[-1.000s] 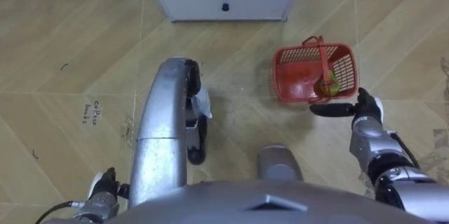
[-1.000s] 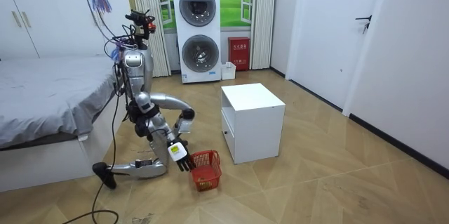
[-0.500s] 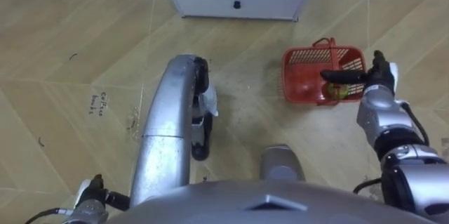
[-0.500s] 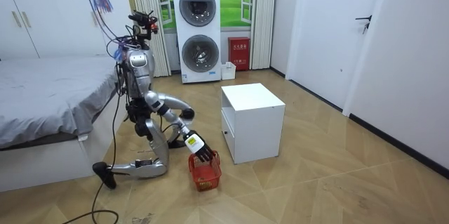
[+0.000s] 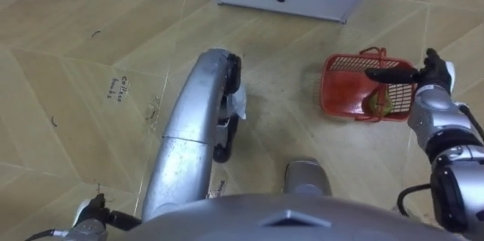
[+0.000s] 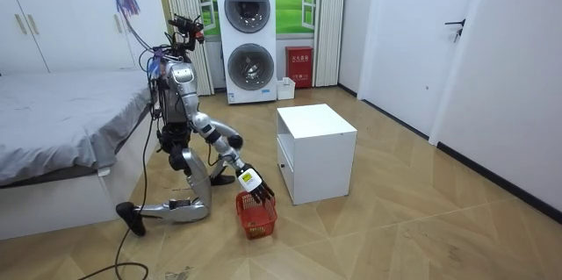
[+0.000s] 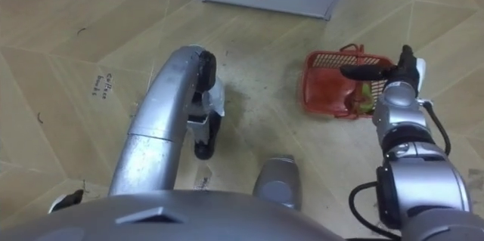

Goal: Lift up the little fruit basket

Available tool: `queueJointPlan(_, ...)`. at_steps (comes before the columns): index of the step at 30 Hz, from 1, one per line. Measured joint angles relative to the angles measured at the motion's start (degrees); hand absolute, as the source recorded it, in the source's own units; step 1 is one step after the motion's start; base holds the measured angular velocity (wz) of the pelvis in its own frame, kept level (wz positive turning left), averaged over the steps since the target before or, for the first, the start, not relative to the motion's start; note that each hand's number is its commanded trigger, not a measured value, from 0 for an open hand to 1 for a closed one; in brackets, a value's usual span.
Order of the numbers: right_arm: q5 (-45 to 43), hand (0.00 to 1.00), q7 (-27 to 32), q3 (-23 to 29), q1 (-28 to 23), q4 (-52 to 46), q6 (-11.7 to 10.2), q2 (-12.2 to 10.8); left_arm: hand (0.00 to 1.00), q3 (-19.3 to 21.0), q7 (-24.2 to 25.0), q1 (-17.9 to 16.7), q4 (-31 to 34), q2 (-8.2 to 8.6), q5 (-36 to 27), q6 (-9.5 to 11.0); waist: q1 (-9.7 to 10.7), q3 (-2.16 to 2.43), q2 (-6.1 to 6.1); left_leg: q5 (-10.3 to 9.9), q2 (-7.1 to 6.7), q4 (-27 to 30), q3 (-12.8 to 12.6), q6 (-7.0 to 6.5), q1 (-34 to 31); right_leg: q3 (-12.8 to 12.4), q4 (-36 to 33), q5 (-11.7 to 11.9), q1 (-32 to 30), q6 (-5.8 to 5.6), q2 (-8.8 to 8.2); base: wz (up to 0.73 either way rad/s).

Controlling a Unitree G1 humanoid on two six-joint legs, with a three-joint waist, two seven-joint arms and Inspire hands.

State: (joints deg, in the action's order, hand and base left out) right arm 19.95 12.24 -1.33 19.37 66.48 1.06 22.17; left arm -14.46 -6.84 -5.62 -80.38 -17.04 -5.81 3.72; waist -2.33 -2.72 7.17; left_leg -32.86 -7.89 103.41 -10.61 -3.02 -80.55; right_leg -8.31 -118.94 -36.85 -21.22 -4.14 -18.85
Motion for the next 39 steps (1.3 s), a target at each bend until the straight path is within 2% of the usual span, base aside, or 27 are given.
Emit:
queueJointPlan(6, 3.3, 0.0, -1.8, -0.4, 0.5, 1.4, 0.1, 3.5, 0.0, -1.0, 1.8, 0.1, 0.6, -0.18, -0.4, -1.2, -1.2, -0.09, -0.46, 0.4, 0.36, -0.4, -1.3, -0.7, -1.1, -0.6, -0.6, -0.1, -1.8, -0.12, -1.11, 0.01)
queueJointPlan(8, 3.6, 0.0, -3.0, -2.1, 1.9, 3.2, 0.1, 4.4, 0.0, -2.7, 2.9, 0.5, 0.7, -0.18, -0.4, -1.7, -1.2, -0.34, -1.09, 0.6, 0.46, -0.4, -1.4, -0.76, -1.3, -0.9, -0.9, -0.1, -2.2, -0.29, -1.12, -0.02)
queueJointPlan(9, 3.7, 0.0, -3.8, -2.6, 2.4, 4.0, 0.1, 4.8, 0.0, -2.9, 3.5, 1.1, 0.8, -0.18, -0.4, -1.8, -1.4, -0.28, -1.53, 0.8, 0.57, -0.4, -1.5, -0.86, -1.8, -1.1, -1.1, -0.2, -2.8, -0.33, -1.12, 0.0)
queueJointPlan(16, 5.9, 0.0, -8.0, -6.4, 3.1, 9.4, 0.3, 5.2, 0.0, -3.7, 5.4, 1.4, 2.9, -0.22, -0.4, -2.0, -2.7, -0.28, -2.26, 1.1, 1.43, -0.7, -2.2, -0.87, -2.7, -2.4, -1.8, -0.3, -4.9, -0.65, -1.26, -0.03)
queueJointPlan(22, 6.8, 0.0, -10.7, -6.5, 3.0, 11.0, 0.4, 5.5, 0.0, -3.7, 6.6, 1.4, 3.5, -0.22, -0.4, -2.5, -2.8, -0.23, -2.38, 1.2, 2.32, -0.8, -2.7, -1.06, -2.8, -2.6, -1.9, -0.3, -5.3, -0.65, -1.28, 0.0)
queueJointPlan(28, 7.2, 0.0, -12.4, -6.5, 3.0, 11.4, 0.4, 5.9, 0.0, -3.6, 7.7, 1.1, 4.5, -0.24, -0.4, -3.2, -3.1, -0.21, -2.4, 1.4, 2.51, -1.3, -3.7, -1.45, -2.8, -2.7, -1.9, -0.3, -5.7, -0.65, -2.13, 0.02)
queueJointPlan(33, 7.2, 0.0, -13.6, -6.5, 3.0, 11.6, 1.5, 6.0, 0.0, -3.5, 8.8, 1.2, 5.0, -0.35, -0.3, -3.4, -3.5, -0.21, -2.41, 1.4, 2.64, -1.4, -3.8, -1.44, -2.8, -2.9, -1.9, -0.3, -5.9, -0.65, -2.14, 0.0)
queueJointPlan(39, 7.2, 0.0, -15.0, -8.7, 3.0, 12.4, 1.5, 6.2, 0.0, -3.5, 10.3, 1.2, 5.0, -0.36, -0.3, -3.8, -4.5, -0.17, -2.48, 1.4, 2.66, -1.4, -3.9, -1.45, -2.8, -2.9, -2.0, -0.3, -5.8, -0.64, -2.15, 0.0)
